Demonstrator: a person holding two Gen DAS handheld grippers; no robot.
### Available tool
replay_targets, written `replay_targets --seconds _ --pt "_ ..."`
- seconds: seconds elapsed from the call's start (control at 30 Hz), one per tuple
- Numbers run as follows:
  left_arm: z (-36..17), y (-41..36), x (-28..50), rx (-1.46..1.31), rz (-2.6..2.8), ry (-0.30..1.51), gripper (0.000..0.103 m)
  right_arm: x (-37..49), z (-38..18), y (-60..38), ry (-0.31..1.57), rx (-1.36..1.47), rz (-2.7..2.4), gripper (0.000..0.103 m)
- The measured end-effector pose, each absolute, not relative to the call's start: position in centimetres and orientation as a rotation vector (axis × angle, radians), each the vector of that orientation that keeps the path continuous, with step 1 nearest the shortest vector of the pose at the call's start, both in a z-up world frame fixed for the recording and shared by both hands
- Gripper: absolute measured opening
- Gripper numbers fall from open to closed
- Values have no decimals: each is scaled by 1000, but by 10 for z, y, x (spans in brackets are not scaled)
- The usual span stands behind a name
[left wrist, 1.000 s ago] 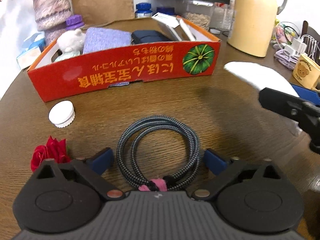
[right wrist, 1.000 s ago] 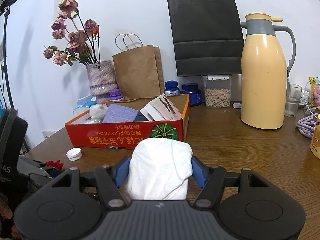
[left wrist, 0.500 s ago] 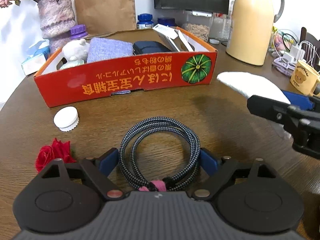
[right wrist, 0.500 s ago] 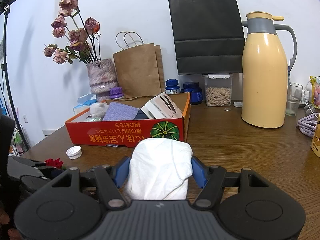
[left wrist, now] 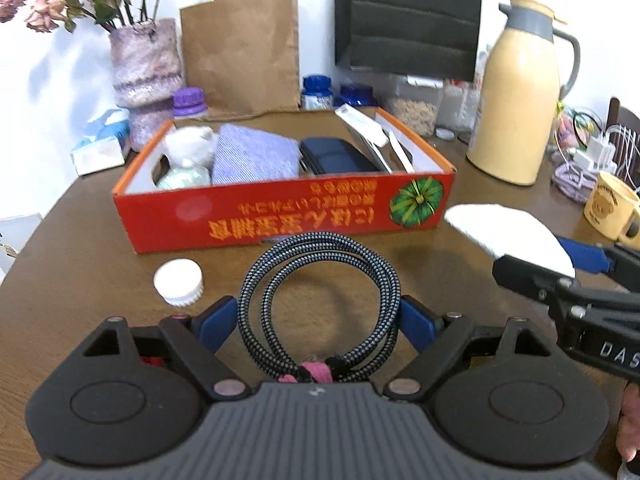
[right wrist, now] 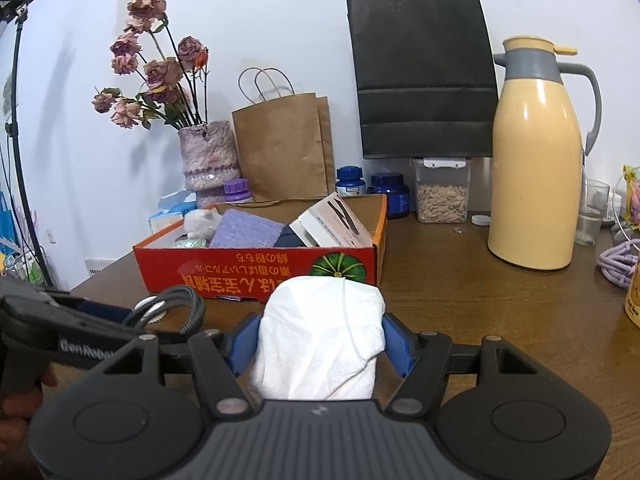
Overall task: Flip cup upright
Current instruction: 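Grasp the black braided cable with the left gripper while the right gripper holds the white fabric, then carry the cable with the left gripper and the white fabric with the right gripper toward the box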
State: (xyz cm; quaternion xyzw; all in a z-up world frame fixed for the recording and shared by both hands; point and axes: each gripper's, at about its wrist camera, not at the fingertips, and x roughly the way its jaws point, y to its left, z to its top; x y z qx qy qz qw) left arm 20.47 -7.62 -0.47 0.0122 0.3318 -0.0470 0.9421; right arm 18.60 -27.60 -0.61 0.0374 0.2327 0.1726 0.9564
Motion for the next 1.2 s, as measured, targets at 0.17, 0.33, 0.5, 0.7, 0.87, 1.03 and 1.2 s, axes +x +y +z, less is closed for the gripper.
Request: replay_targets --seconds 0.17,0.33,0.5,0.7,0.87,1.03,1.2 --pt "9 -64 207 -2 -82 637 87 190 1 -267 453 70 354 64" --pt "20 -52 214 -33 -65 601 87 196 11 -254 429 61 360 64" --pt "30 -42 222 -58 -53 571 87 203 18 -241 414 63 361 64" --pt "38 -32 237 -77 -27 536 87 217 24 -227 401 65 353 64" --pt "45 -26 249 -91 -15 506 87 230 29 -214 378 63 348 64" --pt "50 -17 263 -103 0 480 87 246 33 -202 356 59 340 64" --pt "54 -8 278 -115 7 467 87 261 37 -189 338 53 337 64"
